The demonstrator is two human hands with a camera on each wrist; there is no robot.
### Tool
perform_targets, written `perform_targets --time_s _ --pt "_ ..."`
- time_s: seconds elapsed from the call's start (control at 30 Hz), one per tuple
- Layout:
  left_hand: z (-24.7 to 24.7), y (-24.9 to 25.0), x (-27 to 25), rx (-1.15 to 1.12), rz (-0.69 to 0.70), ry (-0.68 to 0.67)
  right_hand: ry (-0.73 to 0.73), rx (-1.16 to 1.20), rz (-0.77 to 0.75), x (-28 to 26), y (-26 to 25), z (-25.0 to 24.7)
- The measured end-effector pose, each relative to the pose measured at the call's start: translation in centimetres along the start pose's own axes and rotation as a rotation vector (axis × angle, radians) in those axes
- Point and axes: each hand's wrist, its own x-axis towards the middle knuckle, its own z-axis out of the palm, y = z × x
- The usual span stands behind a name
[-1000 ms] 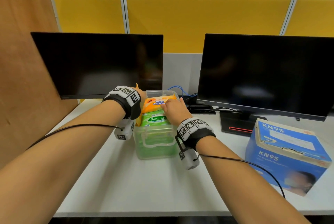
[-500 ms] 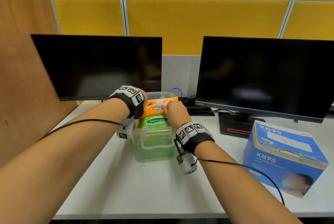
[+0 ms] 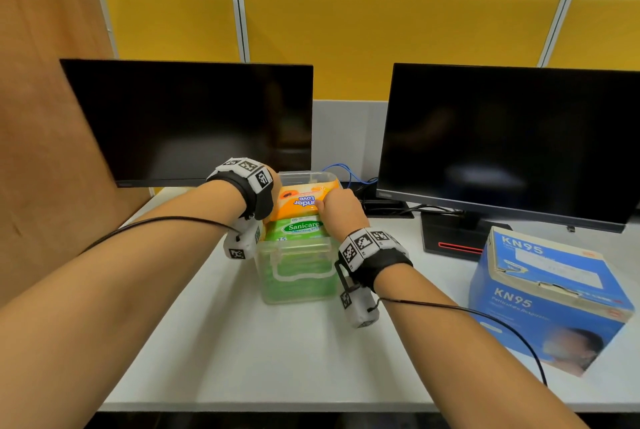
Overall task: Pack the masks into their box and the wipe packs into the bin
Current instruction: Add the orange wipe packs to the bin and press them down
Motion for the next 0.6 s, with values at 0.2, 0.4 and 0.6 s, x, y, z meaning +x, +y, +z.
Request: perform_targets --time_s 0.2,0.4,0.6 --pt "-1.8 0.4 -2.6 -0.136 -0.010 0.177 0.137 -0.046 -0.013 0.0 0.5 0.2" --pt "-4.7 0.1 -3.2 -0.320 -0.028 0.364 -0.068 0.047 0.205 0.0 -0.2 -0.6" --pt "-4.6 -2.0 -3.6 -0.472 0.013 0.468 -0.069 -0.206 0.176 -2.4 -0.3 -1.6"
